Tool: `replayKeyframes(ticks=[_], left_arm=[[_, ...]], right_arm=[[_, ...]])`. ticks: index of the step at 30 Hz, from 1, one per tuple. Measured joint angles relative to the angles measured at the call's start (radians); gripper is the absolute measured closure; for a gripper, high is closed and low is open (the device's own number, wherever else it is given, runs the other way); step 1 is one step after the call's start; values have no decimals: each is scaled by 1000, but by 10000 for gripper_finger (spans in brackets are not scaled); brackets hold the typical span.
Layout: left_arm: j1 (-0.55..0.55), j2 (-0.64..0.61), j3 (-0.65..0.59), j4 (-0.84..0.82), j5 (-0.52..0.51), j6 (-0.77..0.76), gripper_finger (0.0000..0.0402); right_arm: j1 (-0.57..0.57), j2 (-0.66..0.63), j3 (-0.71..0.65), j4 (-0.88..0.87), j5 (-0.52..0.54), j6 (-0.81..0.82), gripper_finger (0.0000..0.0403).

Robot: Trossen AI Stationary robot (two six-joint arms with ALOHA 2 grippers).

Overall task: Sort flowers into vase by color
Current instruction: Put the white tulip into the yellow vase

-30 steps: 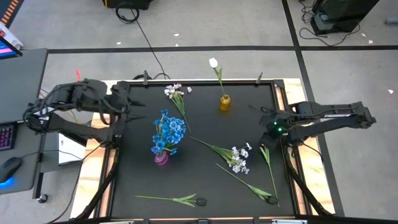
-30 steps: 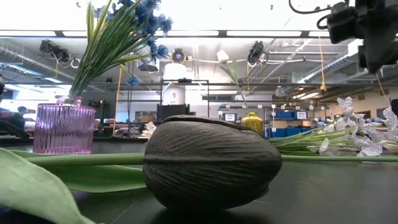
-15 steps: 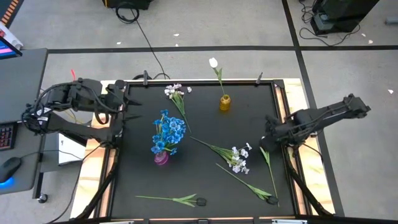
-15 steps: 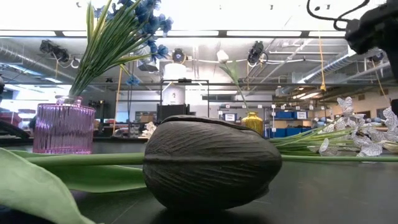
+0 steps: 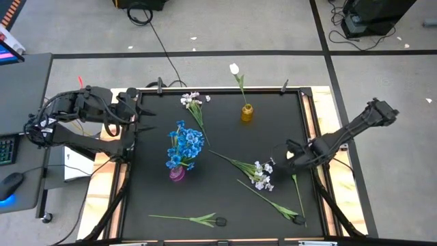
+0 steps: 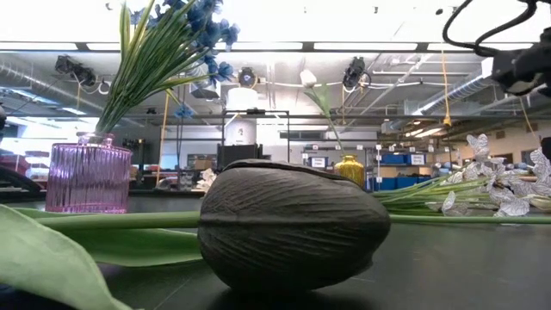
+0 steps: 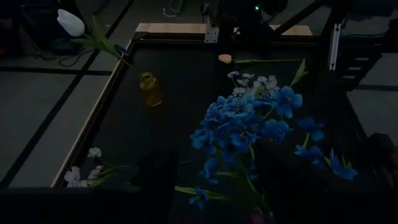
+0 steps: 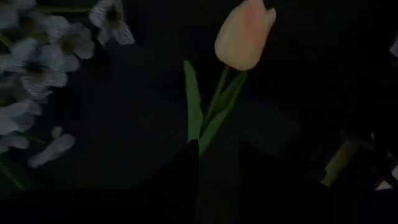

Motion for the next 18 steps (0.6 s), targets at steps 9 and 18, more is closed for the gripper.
replayKeyframes(ticks=[9,18], left_arm=[[0,0,0,0,0,0,184],[0,0,0,0,0,-1,184]], right_arm=[[87,112,0,55,0,115,283],[175,218,0,143,-10,229,283]])
